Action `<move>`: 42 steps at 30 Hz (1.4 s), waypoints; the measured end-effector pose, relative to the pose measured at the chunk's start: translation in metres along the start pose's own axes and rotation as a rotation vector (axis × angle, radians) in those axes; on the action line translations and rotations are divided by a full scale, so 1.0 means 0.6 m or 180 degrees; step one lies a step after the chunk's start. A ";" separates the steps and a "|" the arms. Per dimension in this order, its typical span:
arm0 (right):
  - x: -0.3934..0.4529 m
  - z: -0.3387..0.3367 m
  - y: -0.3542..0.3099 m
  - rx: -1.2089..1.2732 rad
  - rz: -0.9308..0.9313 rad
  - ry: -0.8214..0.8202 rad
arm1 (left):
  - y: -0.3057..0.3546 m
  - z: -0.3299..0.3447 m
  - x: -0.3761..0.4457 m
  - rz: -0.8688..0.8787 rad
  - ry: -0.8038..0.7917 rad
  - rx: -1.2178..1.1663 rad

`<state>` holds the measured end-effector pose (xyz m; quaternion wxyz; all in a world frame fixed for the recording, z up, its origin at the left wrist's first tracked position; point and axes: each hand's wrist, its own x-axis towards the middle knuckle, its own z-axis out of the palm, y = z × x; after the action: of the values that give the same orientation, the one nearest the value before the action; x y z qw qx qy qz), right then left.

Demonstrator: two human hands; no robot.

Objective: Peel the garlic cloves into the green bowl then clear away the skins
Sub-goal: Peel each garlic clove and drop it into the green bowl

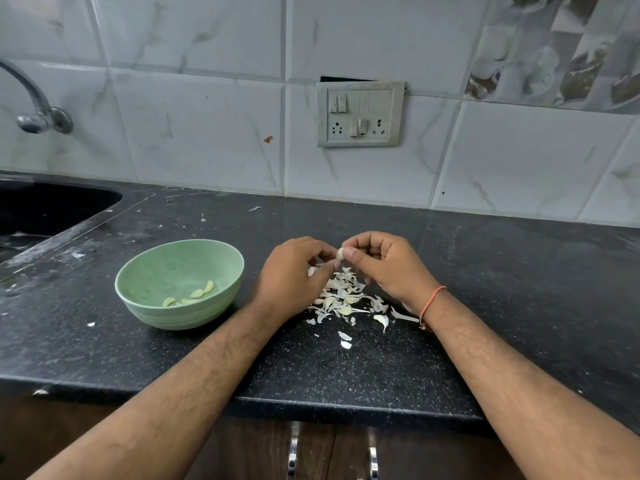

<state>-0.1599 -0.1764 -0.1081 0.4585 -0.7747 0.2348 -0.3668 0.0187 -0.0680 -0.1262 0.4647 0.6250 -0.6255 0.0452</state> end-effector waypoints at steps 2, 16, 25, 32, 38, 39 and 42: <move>-0.002 0.008 -0.004 0.0455 0.0054 0.0152 | 0.004 0.001 0.001 -0.0098 0.0074 -0.0097; 0.003 0.010 0.003 0.0427 -0.0200 0.0422 | 0.012 0.014 0.010 -0.0899 -0.0023 -0.1591; -0.003 0.010 -0.003 -0.0053 -0.0303 0.0183 | 0.012 0.012 0.009 -0.1097 -0.0209 -0.2406; -0.010 0.011 -0.014 -0.0216 -0.0289 0.0199 | 0.006 0.014 0.010 -0.1313 -0.0517 -0.2589; -0.015 0.010 -0.019 -0.0218 -0.0329 0.0150 | -0.001 0.015 0.010 -0.1185 -0.0703 -0.2591; -0.015 0.011 -0.020 -0.0199 -0.0336 0.0143 | -0.002 0.015 0.009 -0.1153 -0.0702 -0.2599; -0.016 0.012 -0.020 -0.0153 -0.0336 0.0119 | -0.004 0.017 0.008 -0.1099 -0.0751 -0.2556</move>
<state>-0.1600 -0.1602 -0.1028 0.4153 -0.7898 0.2109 -0.3991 0.0164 -0.0785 -0.1299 0.5966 0.4913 -0.5288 -0.3508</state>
